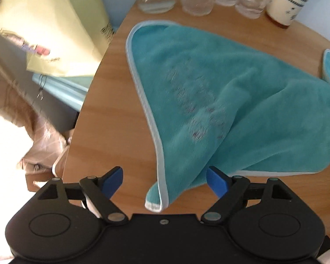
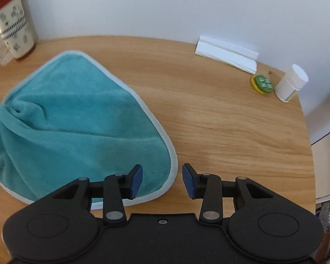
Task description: Fold towel
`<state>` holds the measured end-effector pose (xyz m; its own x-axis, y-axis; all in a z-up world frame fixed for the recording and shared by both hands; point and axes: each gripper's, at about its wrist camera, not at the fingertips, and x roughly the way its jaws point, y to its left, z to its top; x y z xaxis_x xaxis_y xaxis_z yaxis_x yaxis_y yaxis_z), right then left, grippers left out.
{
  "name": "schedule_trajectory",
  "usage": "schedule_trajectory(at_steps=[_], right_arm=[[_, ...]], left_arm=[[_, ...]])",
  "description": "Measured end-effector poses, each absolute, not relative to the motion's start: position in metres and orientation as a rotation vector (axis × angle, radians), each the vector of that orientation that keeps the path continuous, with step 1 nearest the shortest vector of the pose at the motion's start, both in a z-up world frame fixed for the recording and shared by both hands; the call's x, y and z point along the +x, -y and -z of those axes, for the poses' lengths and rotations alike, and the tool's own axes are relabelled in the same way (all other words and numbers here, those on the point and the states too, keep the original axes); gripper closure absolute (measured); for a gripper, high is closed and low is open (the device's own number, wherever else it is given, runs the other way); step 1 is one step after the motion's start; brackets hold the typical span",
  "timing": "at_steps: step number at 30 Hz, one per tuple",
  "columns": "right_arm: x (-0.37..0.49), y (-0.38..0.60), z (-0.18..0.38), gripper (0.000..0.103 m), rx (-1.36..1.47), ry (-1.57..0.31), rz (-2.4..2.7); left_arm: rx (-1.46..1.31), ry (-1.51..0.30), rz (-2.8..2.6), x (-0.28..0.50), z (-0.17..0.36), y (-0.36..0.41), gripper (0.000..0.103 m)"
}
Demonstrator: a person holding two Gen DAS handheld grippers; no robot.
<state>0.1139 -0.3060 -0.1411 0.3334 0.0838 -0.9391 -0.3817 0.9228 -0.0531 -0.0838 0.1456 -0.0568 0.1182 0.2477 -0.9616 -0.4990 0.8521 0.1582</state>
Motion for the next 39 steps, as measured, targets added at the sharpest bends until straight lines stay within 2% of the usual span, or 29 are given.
schedule_trajectory(at_steps=[3, 4, 5, 9, 10, 12, 15, 18, 25, 33, 36, 39], right_arm=[[0.118, 0.310, 0.145, 0.069, -0.234, -1.209, -0.328], [0.120, 0.310, 0.146, 0.077, -0.225, -1.215, -0.343], [0.122, 0.309, 0.148, 0.080, -0.216, -1.220, -0.349], [0.126, 0.318, 0.150, 0.083, -0.119, -1.240, -0.334], [0.127, 0.322, 0.150, 0.096, -0.084, -1.252, -0.334], [0.123, 0.321, 0.150, 0.097, -0.108, -1.267, -0.349], [0.113, 0.322, 0.148, 0.097, -0.163, -1.282, -0.331], [0.099, 0.330, 0.147, 0.098, -0.205, -1.305, -0.289], [0.046, 0.360, 0.146, 0.100, -0.342, -1.383, -0.123], [0.000, 0.377, 0.145, 0.099, -0.364, -1.466, -0.043], [-0.004, 0.371, 0.142, 0.097, -0.422, -1.448, -0.052], [0.010, 0.365, 0.126, 0.088, -0.448, -1.387, -0.114]], left_arm=[[-0.275, -1.340, -0.561, -0.088, 0.060, -0.147, 0.018], [-0.278, -1.339, -0.568, -0.088, 0.062, -0.147, 0.018], [-0.268, -1.344, -0.588, -0.087, 0.066, -0.148, 0.018], [-0.282, -1.347, -0.619, -0.087, 0.077, -0.151, 0.018], [-0.290, -1.343, -0.622, -0.086, 0.080, -0.152, 0.019], [-0.260, -1.333, -0.618, -0.083, 0.083, -0.149, 0.020], [-0.221, -1.306, -0.585, -0.078, 0.083, -0.143, 0.040], [-0.229, -1.308, -0.585, -0.075, 0.083, -0.142, 0.047], [-0.131, -1.360, -0.566, -0.066, 0.086, -0.145, 0.048], [-0.056, -1.410, -0.524, -0.055, 0.091, -0.147, 0.046], [-0.047, -1.399, -0.519, -0.047, 0.086, -0.153, 0.046], [-0.046, -1.380, -0.517, -0.038, 0.080, -0.160, 0.046]])
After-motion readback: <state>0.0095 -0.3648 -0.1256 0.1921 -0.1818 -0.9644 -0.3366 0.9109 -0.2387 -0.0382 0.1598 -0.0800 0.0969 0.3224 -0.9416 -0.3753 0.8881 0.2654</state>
